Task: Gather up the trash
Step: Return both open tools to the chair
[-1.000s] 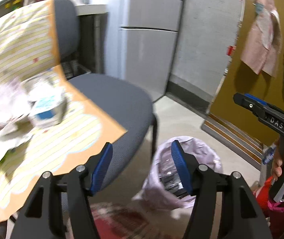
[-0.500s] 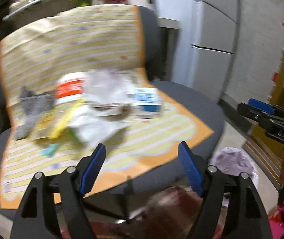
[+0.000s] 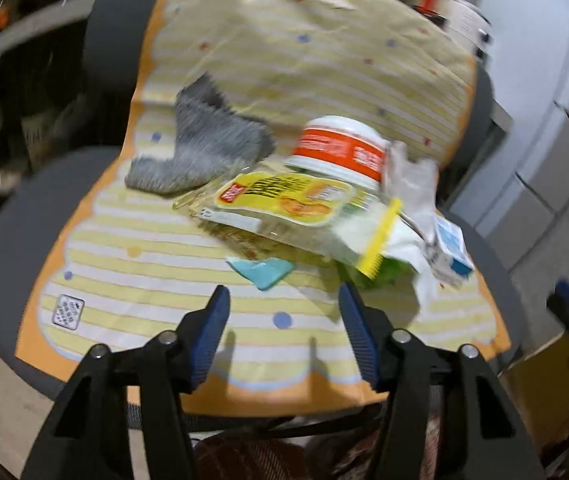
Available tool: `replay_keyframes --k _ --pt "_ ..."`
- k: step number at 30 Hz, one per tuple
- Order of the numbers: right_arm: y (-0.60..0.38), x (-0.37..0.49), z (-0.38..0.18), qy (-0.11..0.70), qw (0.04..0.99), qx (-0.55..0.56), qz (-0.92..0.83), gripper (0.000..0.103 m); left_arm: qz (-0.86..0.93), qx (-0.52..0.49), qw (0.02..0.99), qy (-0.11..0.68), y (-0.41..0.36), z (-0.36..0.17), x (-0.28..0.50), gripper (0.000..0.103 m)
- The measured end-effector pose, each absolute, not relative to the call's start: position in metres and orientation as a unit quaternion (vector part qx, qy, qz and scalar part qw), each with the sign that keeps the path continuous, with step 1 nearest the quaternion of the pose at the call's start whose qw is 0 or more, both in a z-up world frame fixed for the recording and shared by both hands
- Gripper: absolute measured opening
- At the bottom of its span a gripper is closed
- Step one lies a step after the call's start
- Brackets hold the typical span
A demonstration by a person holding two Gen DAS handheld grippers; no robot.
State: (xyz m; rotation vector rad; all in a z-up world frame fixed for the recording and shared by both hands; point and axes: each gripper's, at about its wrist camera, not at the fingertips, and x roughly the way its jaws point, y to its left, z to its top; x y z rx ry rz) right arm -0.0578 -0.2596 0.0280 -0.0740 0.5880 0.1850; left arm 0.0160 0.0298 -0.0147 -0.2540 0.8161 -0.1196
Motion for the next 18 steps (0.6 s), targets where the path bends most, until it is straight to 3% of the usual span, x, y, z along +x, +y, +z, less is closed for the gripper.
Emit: replay_keyframes --k 18 --pt "-0.239 -0.026 0.011 0.301 0.947 -0.057 0.095 0.066 -0.089 -0.248 0.858 0.442 0.043 -0.047 0.097 0.055"
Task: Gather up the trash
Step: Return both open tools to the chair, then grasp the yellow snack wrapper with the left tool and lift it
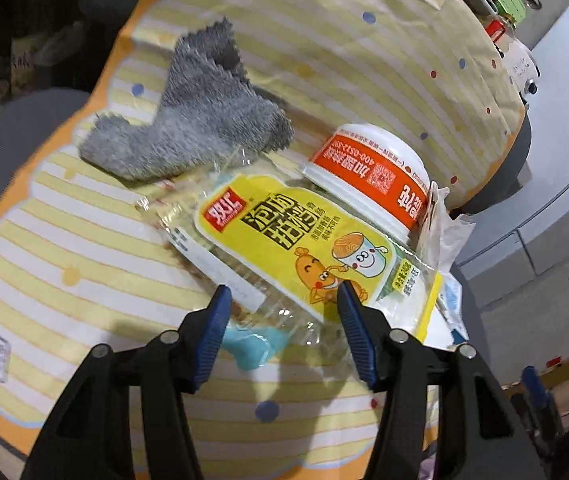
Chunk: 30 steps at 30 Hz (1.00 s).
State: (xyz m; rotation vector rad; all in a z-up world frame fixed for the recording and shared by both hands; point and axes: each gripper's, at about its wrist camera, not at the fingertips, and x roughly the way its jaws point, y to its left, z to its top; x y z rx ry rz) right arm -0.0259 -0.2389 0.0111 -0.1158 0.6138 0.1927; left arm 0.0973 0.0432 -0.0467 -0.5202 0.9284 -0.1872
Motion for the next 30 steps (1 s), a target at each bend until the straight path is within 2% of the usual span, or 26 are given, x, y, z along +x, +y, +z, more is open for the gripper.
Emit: replay_keyframes --k 9,11,12,13,15,16,22,26,27,28,29,30 --pt "-0.244 -0.026 0.009 0.303 0.948 -0.052 0.085 0.066 -0.122 -0.324 0.840 0.418 0.051 -0.057 0.110 0.056" --pt "-0.243 -0.028 0.009 0.302 0.948 -0.052 0.084 0.066 -0.127 -0.328 0.844 0.405 0.052 -0.050 0.112 0.045" --pt "-0.243 -0.030 0.010 0.301 0.948 -0.053 0.083 0.066 -0.132 -0.333 0.844 0.399 0.052 -0.046 0.113 0.035" --pt "-0.242 -0.030 0.010 0.300 0.949 -0.054 0.082 0.066 -0.140 -0.337 0.846 0.390 0.051 -0.041 0.113 0.020" --pt "-0.241 -0.034 0.012 0.297 0.950 -0.056 0.079 0.066 -0.145 -0.332 0.852 0.378 0.049 -0.030 0.111 0.001" --pt "-0.241 -0.035 0.013 0.295 0.950 -0.056 0.079 0.066 -0.144 -0.323 0.860 0.366 0.048 -0.021 0.107 0.000" --pt "-0.244 -0.048 0.020 0.286 0.954 -0.054 0.076 0.066 -0.132 -0.270 0.901 0.313 0.054 0.033 0.069 0.000" --pt "-0.247 -0.056 0.022 0.281 0.955 -0.046 0.079 0.066 -0.124 -0.235 0.900 0.344 0.059 0.047 0.054 0.001" --pt "-0.247 -0.057 0.021 0.281 0.955 -0.045 0.081 0.066 -0.121 -0.236 0.897 0.354 0.059 0.043 0.051 0.015" --pt "-0.247 -0.058 0.020 0.281 0.955 -0.043 0.083 0.066 -0.116 -0.232 0.897 0.359 0.059 0.039 0.048 0.041" --pt "-0.247 -0.059 0.019 0.282 0.955 -0.042 0.085 0.067 -0.103 -0.222 0.899 0.363 0.056 0.032 0.045 0.049" --pt "-0.247 -0.059 0.018 0.283 0.954 -0.041 0.087 0.067 -0.093 -0.217 0.899 0.369 0.055 0.025 0.046 0.050"
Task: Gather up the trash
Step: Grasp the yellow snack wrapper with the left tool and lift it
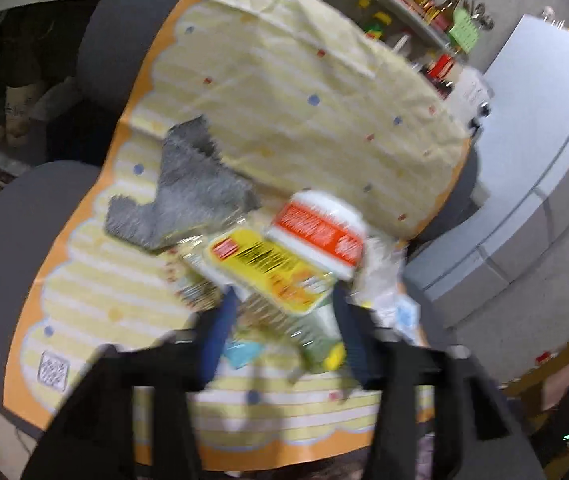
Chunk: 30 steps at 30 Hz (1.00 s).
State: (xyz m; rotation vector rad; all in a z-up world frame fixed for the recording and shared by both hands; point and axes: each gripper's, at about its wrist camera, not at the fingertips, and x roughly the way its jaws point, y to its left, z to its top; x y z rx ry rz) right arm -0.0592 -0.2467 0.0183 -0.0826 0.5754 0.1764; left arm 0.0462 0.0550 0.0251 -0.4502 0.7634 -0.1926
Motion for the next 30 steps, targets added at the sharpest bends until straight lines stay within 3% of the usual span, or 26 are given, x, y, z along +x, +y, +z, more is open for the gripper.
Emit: replay_keyframes --k 8,22,23,25,26,27,30 --pt "-0.245 -0.062 0.017 0.279 0.955 -0.051 0.084 0.069 -0.097 -0.302 0.848 0.424 0.065 -0.026 0.087 0.050" --pt "-0.251 -0.022 -0.004 0.307 0.947 -0.046 0.078 0.069 -0.128 -0.393 0.797 0.441 0.067 -0.074 0.131 0.051" --pt "-0.251 -0.020 -0.005 0.308 0.947 -0.047 0.079 0.069 -0.130 -0.395 0.797 0.439 0.067 -0.073 0.133 0.049" --pt "-0.250 -0.018 -0.005 0.309 0.947 -0.049 0.079 0.069 -0.141 -0.398 0.802 0.423 0.067 -0.064 0.134 0.023" --pt "-0.251 -0.019 -0.004 0.308 0.947 -0.049 0.078 0.069 -0.142 -0.395 0.808 0.412 0.067 -0.057 0.131 0.019" --pt "-0.251 -0.019 -0.003 0.307 0.947 -0.049 0.078 0.069 -0.146 -0.391 0.816 0.400 0.068 -0.048 0.128 0.009" --pt "-0.252 -0.022 0.000 0.302 0.949 -0.047 0.076 0.069 -0.154 -0.355 0.852 0.353 0.067 -0.006 0.108 0.000"
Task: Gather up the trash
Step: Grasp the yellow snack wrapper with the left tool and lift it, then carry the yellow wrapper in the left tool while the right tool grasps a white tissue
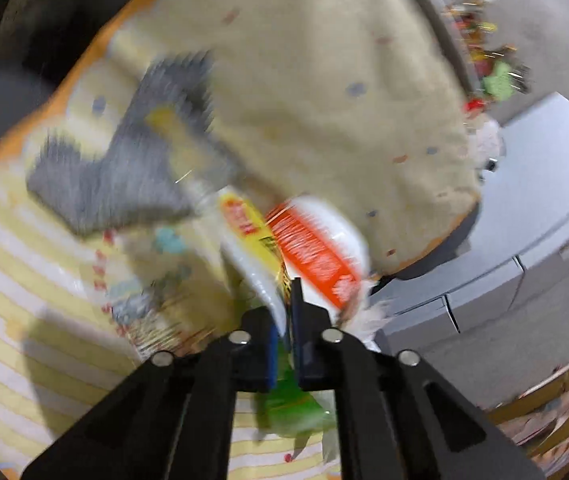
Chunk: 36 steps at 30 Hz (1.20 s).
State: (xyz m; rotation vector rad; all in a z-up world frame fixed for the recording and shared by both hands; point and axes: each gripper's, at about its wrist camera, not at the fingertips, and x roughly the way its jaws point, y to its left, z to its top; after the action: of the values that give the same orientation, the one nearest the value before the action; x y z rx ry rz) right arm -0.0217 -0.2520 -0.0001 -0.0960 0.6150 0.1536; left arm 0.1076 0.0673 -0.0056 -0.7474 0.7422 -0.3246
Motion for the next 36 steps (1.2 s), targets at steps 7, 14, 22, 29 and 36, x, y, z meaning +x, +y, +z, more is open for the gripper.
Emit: replay_keyframes --k 7,14,22,29,36 --pt "-0.253 -0.032 0.009 0.290 0.953 -0.044 0.078 0.069 -0.131 -0.210 0.927 0.281 0.061 0.089 0.039 0.000" --pt "-0.245 -0.025 0.011 0.290 0.951 -0.032 0.097 0.069 -0.085 -0.113 0.945 0.293 0.047 0.075 0.002 0.000" --pt "-0.226 0.001 -0.008 0.317 0.939 -0.037 0.125 0.069 -0.103 -0.165 0.926 0.324 0.054 0.031 0.008 0.000" --pt "-0.182 0.008 -0.022 0.317 0.920 -0.052 0.223 0.069 -0.106 -0.175 0.921 0.332 0.056 0.020 0.014 0.000" --pt "-0.137 0.031 -0.009 0.289 0.919 -0.083 0.255 0.068 -0.111 -0.184 0.920 0.328 0.059 0.019 0.013 0.000"
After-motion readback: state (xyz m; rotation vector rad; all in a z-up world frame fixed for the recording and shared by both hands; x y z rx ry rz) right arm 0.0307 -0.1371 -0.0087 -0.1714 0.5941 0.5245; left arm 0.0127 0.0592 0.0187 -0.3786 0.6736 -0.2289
